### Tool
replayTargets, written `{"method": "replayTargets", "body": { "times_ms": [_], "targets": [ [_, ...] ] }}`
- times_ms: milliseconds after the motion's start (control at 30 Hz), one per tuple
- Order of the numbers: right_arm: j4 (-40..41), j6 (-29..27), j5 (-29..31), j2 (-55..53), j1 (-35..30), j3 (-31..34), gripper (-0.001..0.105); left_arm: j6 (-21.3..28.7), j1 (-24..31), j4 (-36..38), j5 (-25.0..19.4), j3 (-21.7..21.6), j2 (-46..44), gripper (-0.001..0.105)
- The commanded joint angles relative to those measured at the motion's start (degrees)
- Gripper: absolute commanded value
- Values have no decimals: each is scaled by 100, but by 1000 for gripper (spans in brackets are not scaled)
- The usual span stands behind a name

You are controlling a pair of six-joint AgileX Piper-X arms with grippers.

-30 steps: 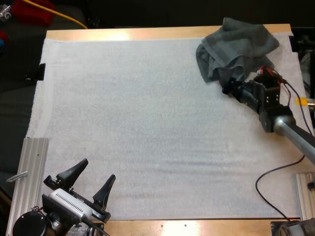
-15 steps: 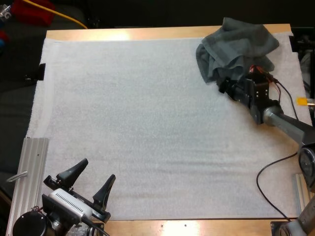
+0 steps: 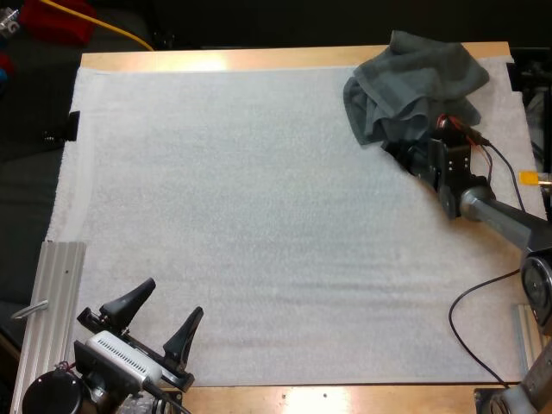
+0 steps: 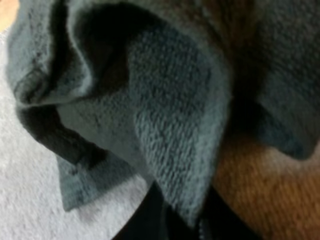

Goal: Pick towel from pile, fold and stack

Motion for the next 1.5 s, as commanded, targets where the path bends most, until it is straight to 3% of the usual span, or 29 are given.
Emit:
{"method": "replayTargets", "body": {
  "times_ms": [0, 200, 367, 400, 700, 1000, 1467],
  "targets": [
    [-108, -48, 11, 10, -8, -51, 1, -58, 1, -104, 54, -38, -754, 70],
    [-58, -108, -128, -183, -8, -75, 1, -58, 1, -104, 54, -38, -754, 70],
    [725, -1081, -113, -729, 52, -75, 1, -58, 1, -104, 54, -38, -754, 70],
    [1015, -1562, -108, -985, 67, -75, 1, -58, 1, -104, 54, -38, -754, 70],
    [1659, -2840, 319, -1970, 68, -566, 1, -184, 1, -104, 54, -38, -754, 70],
    [2361, -3349, 397, -1977, 68, -1897, 1, -188, 1, -104, 54, -38, -754, 70],
    [2593, -3416, 508, -1977, 68, -2774, 1, -188, 1, -104, 54, -38, -754, 70]
  ]
}}
